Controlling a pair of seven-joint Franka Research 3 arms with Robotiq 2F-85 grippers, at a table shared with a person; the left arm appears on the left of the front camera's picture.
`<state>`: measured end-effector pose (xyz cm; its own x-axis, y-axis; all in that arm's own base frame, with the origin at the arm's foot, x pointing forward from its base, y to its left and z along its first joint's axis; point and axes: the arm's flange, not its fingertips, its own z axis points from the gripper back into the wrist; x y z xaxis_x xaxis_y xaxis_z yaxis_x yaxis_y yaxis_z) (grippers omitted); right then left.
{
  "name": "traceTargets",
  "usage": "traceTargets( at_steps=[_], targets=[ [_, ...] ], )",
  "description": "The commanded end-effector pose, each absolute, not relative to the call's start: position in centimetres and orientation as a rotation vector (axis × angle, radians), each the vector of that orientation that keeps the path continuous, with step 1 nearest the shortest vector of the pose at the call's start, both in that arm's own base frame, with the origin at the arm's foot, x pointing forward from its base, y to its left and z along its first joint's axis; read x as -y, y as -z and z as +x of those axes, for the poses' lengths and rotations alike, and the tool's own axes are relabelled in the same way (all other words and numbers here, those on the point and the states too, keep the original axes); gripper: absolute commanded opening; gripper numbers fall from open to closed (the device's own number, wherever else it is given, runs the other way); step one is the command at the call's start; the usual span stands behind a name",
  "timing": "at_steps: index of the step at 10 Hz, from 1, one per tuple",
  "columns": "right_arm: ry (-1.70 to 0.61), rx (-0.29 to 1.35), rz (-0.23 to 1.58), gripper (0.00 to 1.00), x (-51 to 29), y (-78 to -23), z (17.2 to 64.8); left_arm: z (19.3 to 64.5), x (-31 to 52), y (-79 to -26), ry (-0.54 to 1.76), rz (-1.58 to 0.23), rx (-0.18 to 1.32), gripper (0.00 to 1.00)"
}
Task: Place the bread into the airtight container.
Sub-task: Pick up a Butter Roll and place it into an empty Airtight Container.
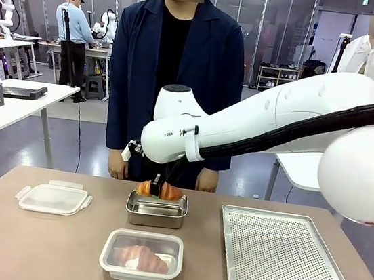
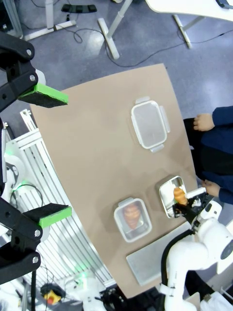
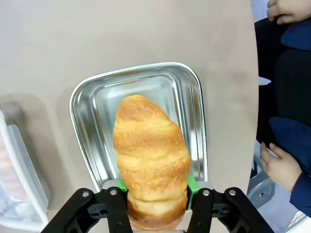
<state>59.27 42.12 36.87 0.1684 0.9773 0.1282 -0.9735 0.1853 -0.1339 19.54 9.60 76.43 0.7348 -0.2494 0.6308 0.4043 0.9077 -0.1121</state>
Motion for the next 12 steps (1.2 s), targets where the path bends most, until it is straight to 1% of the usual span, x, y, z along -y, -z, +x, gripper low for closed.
traceTargets(
  at_steps=[1,2,3,5,6,7,9,10,12],
  targets=[
    [-1.367,0.188,-0.052,0.67,-42.9,-37.1,59.9,19.4,-9.6,-76.6,0.380,-0.250,0.651,1.00],
    [-1.374,0.187,-0.043,0.77,-43.1,-36.9,59.9,19.4,-9.6,-76.6,0.380,-0.250,0.651,1.00],
    [-1.376,0.184,-0.046,1.00,-43.1,-36.8,60.0,19.4,-9.6,-76.6,0.380,-0.250,0.651,1.00],
    [-1.380,0.177,-0.038,1.00,-42.9,-36.7,59.9,19.4,-9.6,-76.6,0.380,-0.250,0.651,1.00],
    [-1.382,0.175,-0.033,0.98,-42.6,-36.8,59.9,19.4,-9.6,-76.6,0.380,-0.250,0.651,1.00],
    [-1.394,0.172,-0.019,0.91,-42.2,-37.2,59.7,19.4,-9.6,-76.6,0.380,-0.250,0.651,1.00],
    [-1.411,0.171,0.005,0.91,-40.9,-37.3,59.4,19.4,-9.6,-76.6,0.380,-0.250,0.651,1.00],
    [-1.386,0.185,-0.019,0.91,-42.4,-36.7,59.9,19.4,-9.6,-76.6,0.380,-0.250,0.651,1.00],
    [-1.386,0.185,-0.019,0.91,-42.4,-36.7,59.9,19.4,-9.6,-76.6,0.380,-0.250,0.651,1.00]
  ],
)
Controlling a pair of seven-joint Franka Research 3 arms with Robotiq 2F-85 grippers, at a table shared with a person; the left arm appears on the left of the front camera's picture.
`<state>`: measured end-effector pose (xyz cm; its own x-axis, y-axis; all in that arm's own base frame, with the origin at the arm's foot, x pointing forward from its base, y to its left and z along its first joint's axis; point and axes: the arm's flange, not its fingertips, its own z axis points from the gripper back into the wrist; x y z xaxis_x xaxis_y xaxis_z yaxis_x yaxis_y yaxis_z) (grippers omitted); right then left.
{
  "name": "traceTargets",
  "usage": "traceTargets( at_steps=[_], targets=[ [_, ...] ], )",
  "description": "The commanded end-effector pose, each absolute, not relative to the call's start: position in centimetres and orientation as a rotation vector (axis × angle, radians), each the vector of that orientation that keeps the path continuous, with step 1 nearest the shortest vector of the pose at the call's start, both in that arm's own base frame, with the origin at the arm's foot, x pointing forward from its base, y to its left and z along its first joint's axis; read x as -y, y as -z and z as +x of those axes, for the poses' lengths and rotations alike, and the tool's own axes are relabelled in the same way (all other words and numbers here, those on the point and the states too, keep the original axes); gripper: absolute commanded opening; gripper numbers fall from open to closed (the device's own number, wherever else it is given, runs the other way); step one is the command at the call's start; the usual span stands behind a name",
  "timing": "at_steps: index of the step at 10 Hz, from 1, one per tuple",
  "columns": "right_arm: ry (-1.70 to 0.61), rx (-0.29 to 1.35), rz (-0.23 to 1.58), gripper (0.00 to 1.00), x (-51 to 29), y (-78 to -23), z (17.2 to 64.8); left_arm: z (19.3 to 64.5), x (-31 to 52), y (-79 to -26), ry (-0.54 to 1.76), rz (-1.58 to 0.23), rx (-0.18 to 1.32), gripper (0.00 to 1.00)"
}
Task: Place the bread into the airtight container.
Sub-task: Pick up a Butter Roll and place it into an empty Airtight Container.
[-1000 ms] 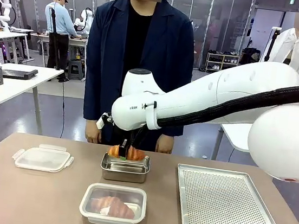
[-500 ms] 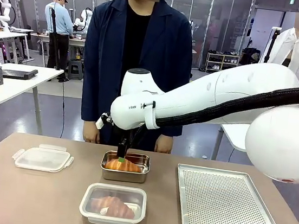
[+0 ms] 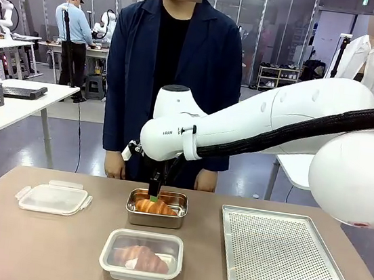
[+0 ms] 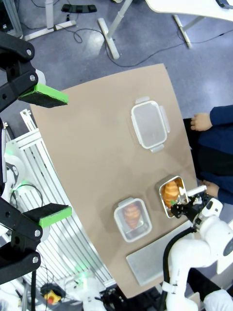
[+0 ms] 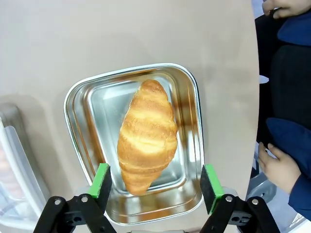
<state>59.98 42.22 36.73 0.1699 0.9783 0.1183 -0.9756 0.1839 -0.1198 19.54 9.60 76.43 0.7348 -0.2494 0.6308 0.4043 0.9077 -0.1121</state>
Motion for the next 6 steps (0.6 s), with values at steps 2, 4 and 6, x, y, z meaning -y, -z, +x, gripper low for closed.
traceTargets(
  at_steps=[2,4,6],
  targets=[
    [-1.386,0.185,-0.019,0.91,-42.40,-36.73,59.91,19.45,-9.59,-76.62,0.380,-0.250,0.651,1.00],
    [-1.386,0.185,-0.019,0.91,-42.40,-36.73,59.91,19.45,-9.59,-76.62,0.380,-0.250,0.651,1.00],
    [-1.386,0.185,-0.019,0.91,-42.40,-36.73,59.91,19.45,-9.59,-76.62,0.380,-0.250,0.651,1.00]
  ],
)
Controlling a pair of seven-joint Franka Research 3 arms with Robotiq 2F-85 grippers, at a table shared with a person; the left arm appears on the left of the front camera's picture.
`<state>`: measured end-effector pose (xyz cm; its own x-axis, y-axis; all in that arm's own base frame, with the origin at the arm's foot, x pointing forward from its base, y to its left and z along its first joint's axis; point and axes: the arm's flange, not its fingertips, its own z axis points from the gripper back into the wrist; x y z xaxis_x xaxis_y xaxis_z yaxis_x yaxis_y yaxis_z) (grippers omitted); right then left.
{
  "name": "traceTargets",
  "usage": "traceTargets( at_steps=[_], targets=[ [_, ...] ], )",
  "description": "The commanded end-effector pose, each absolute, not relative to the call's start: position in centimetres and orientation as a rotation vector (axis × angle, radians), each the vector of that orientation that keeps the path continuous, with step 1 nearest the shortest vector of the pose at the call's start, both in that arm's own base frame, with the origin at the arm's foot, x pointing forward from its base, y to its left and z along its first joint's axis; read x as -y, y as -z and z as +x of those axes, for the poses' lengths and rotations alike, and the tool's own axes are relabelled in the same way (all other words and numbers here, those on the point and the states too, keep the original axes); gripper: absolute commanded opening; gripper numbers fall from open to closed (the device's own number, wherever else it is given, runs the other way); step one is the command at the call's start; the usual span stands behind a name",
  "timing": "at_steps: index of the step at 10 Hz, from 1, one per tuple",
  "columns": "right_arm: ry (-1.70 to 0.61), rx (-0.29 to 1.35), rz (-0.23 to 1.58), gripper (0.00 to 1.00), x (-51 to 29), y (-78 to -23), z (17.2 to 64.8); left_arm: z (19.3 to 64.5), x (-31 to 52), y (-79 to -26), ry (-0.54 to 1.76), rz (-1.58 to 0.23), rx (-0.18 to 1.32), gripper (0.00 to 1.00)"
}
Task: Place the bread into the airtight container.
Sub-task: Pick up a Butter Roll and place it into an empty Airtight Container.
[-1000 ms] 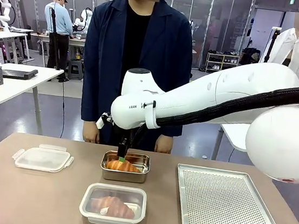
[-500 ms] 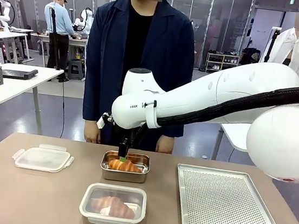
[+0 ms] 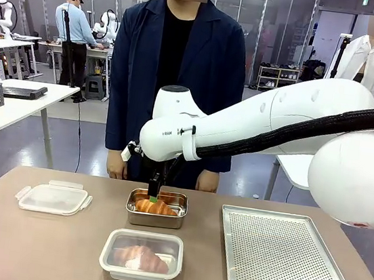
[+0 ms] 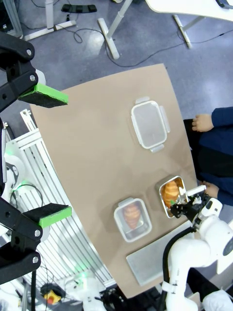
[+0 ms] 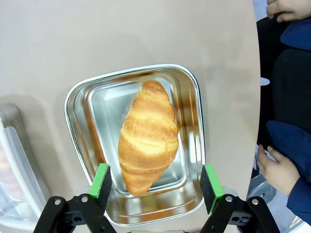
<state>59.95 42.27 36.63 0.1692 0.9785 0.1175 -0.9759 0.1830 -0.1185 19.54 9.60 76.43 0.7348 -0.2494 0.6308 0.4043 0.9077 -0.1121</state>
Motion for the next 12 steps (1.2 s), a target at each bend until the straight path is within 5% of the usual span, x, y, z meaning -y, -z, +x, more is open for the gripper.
traceTargets(
  at_steps=[1,6,8,12],
  targets=[
    [-1.386,0.185,-0.019,0.91,-42.4,-36.7,59.9,19.4,-9.6,-76.6,0.380,-0.250,0.651,1.00],
    [-1.389,0.181,-0.017,0.92,-42.3,-36.6,59.9,19.4,-9.6,-76.6,0.380,-0.250,0.651,1.00],
    [-1.276,0.183,-0.135,0.92,-40.0,-43.4,59.3,19.4,-9.6,-76.6,0.380,-0.250,0.651,1.00],
    [-1.031,0.232,-0.098,0.92,-31.2,-55.7,55.2,19.4,-9.6,-76.6,0.380,-0.250,0.651,1.00]
  ],
)
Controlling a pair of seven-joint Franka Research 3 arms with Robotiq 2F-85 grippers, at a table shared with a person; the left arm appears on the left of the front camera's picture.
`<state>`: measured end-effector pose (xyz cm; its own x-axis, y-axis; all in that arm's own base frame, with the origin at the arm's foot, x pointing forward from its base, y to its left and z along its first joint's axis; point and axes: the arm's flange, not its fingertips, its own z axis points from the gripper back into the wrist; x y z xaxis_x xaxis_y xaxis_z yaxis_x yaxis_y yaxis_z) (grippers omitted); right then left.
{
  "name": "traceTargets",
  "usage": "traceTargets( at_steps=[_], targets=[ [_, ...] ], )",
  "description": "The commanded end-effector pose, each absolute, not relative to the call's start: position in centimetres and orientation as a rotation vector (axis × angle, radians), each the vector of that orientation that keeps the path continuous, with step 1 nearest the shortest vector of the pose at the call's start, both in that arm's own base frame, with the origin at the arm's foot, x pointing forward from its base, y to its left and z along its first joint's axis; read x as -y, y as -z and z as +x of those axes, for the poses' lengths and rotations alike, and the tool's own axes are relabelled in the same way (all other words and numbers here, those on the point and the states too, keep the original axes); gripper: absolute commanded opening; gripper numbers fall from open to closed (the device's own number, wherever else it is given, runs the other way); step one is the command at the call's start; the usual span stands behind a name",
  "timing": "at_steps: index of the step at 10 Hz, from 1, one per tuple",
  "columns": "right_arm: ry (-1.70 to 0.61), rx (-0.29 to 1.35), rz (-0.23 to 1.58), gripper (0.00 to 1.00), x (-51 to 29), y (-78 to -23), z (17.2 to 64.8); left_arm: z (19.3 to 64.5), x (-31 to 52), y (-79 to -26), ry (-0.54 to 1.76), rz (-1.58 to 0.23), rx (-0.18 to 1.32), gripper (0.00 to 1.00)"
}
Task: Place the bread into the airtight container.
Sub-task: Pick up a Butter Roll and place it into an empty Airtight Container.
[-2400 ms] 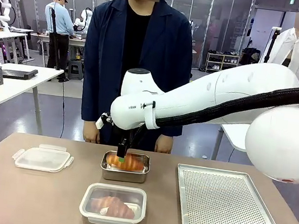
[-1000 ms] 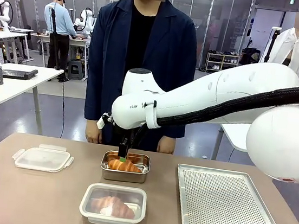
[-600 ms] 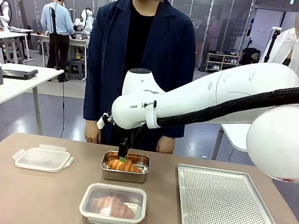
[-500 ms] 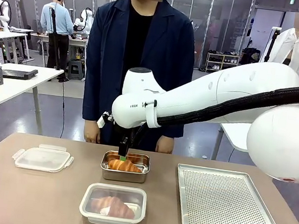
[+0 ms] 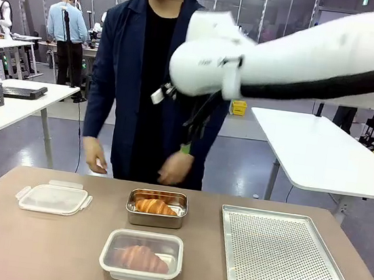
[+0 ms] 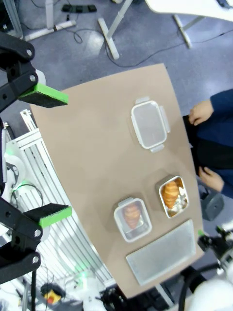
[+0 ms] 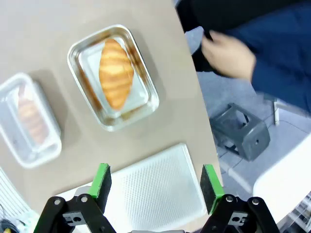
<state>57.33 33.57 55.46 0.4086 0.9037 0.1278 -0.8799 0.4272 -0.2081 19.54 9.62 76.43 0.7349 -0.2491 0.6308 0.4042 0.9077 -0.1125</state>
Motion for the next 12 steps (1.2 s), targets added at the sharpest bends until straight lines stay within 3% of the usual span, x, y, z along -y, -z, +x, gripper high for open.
traceTargets(
  at_steps=[1,4,8,10,12],
  targets=[
    [-0.944,0.251,-0.078,0.92,-28.2,-58.2,53.7,19.4,-9.6,-76.6,0.380,-0.250,0.651,1.00],
    [-0.683,0.349,0.011,0.92,-18.4,-63.5,47.8,19.4,-9.6,-76.6,0.380,-0.250,0.651,1.00],
    [-0.428,0.463,0.177,0.92,-7.3,-60.5,43.7,19.4,-9.6,-76.6,0.380,-0.250,0.651,1.00],
    [-0.328,0.508,0.130,0.92,-4.2,-63.0,38.3,19.4,-9.6,-76.6,0.380,-0.250,0.651,1.00],
    [-0.327,0.414,0.085,0.92,-4.1,-67.2,36.0,19.4,-9.6,-76.6,0.380,-0.250,0.651,1.00]
  ],
)
